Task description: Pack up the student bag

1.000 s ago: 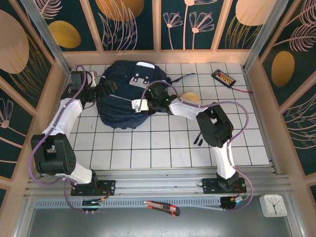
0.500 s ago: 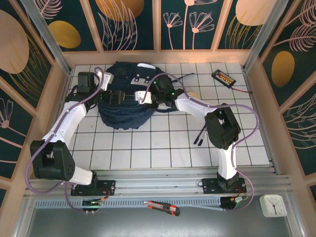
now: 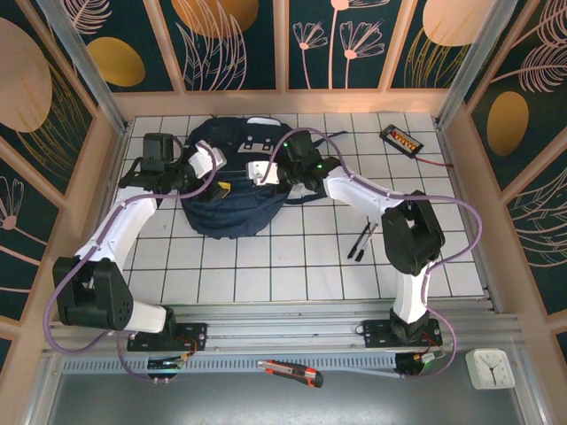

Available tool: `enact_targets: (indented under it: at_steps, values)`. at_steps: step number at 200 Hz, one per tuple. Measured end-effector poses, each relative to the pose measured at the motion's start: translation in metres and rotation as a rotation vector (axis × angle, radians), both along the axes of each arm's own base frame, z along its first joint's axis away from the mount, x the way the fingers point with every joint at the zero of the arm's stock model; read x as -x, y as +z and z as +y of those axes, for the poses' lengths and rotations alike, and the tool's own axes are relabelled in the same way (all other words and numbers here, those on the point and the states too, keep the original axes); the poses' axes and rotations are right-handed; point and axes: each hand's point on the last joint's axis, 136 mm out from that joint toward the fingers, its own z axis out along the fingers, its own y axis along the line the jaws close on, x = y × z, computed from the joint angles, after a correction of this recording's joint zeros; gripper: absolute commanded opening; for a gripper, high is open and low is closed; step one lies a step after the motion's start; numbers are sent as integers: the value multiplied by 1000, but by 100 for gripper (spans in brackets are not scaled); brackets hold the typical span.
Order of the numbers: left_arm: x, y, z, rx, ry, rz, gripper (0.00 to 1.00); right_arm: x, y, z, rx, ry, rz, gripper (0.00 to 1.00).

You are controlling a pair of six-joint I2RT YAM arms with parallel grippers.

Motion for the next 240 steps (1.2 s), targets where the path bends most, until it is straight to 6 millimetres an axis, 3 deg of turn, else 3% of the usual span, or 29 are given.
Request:
enact_targets:
  at_steps: [97, 162, 184, 240]
  values:
    - [-3, -29, -28, -138, -129, 3, 74, 17, 3, 4, 13, 39, -32, 0]
    - [-7, -39, -25, -188, -124, 18, 60, 23, 6, 8, 21, 55, -57, 0]
    - [-4, -42, -25, -190, -127, 35, 50, 26, 5, 9, 16, 56, -66, 0]
    - [4, -49, -28, -189, -143, 59, 48, 29, 6, 10, -73, 7, -46, 0]
